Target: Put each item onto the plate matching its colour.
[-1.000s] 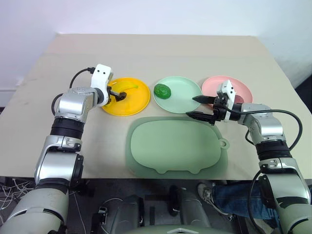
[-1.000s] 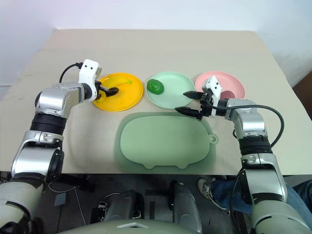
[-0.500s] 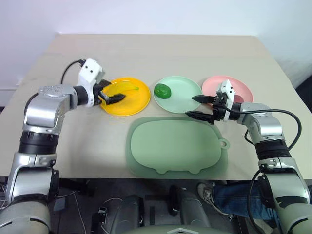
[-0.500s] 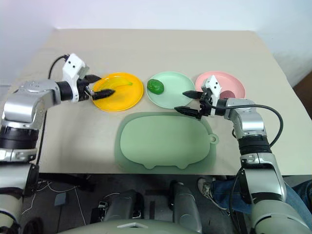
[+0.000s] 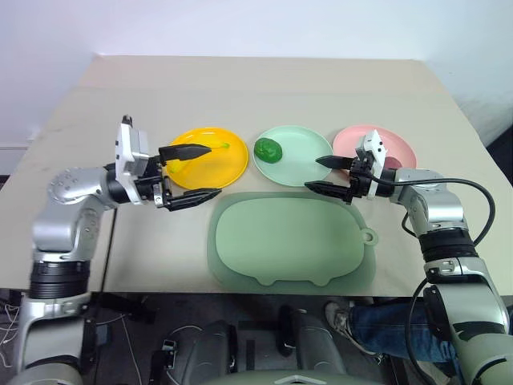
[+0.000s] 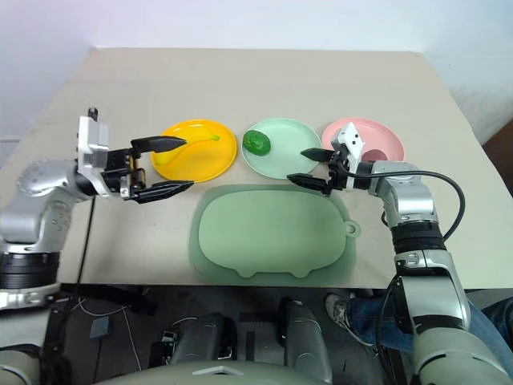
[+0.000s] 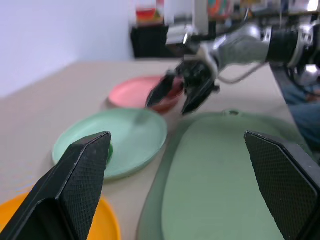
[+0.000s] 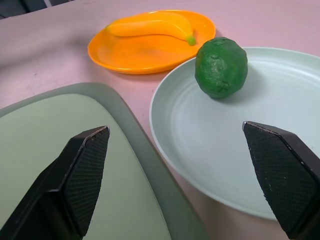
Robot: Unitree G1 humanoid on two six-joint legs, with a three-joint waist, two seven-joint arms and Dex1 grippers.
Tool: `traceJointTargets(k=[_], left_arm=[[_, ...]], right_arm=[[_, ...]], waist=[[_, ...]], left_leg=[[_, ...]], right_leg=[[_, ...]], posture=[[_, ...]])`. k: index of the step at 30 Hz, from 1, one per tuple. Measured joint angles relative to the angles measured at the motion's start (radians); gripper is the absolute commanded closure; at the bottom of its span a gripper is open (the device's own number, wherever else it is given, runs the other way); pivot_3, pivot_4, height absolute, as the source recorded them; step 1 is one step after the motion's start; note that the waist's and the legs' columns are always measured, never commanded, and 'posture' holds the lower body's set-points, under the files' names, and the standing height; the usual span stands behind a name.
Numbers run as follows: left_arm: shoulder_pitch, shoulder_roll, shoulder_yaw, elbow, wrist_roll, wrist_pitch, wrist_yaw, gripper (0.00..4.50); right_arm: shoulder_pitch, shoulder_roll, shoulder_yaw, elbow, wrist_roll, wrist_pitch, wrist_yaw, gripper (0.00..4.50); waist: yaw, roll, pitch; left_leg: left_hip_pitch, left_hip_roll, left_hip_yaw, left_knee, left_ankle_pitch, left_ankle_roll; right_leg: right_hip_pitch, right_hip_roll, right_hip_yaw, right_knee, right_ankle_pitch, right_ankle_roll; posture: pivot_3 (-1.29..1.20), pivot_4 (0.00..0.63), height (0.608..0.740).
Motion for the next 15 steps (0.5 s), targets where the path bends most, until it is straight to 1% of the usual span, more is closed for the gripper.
traceJointTargets(k=[3,8,12,15], left_arm=[[0.003,-0.043,-0.013,0.077,0.043,-0.062,0.038,0.03],[0.003,-0.141,-0.086,0.083,0.092,-0.101,0.109,0.03],[-0.004,-0.159,-0.101,0.081,0.094,-0.081,0.127,0.03],[-0.009,-0.134,-0.103,0.068,0.081,-0.032,0.115,0.03]], right_arm=[[0.0,0.001,-0.003,0.0,0.003,0.001,-0.008,0.0],[-0.001,0.023,-0.007,0.0,0.013,0.003,-0.024,0.0],[-0.001,0.032,-0.01,-0.001,0.028,0.015,-0.029,0.0],[-0.001,0.027,-0.01,0.0,0.034,0.014,-0.022,0.0]], waist=[[-0.003,0.0,0.0],[-0.002,0.0,0.0],[-0.004,0.0,0.0],[-0.005,0.0,0.0]], left_leg=[[0.0,0.0,0.0,0.0,0.0,0.0],[0.0,0.0,0.0,0.0,0.0,0.001],[0.0,0.001,0.0,-0.001,0.0,0.001],[0.0,0.001,0.0,-0.001,-0.001,0.001]], right_leg=[[0.0,0.0,0.0,0.0,0.0,0.0],[0.0,0.0,0.0,0.0,0.0,0.0],[0.0,0.0,0.0,0.0,0.0,0.0],[0.0,0.0,0.0,0.0,0.0,0.0]], posture=[[0.0,0.15,0.74],[0.0,0.15,0.74],[0.0,0.15,0.74],[0.0,0.15,0.74]])
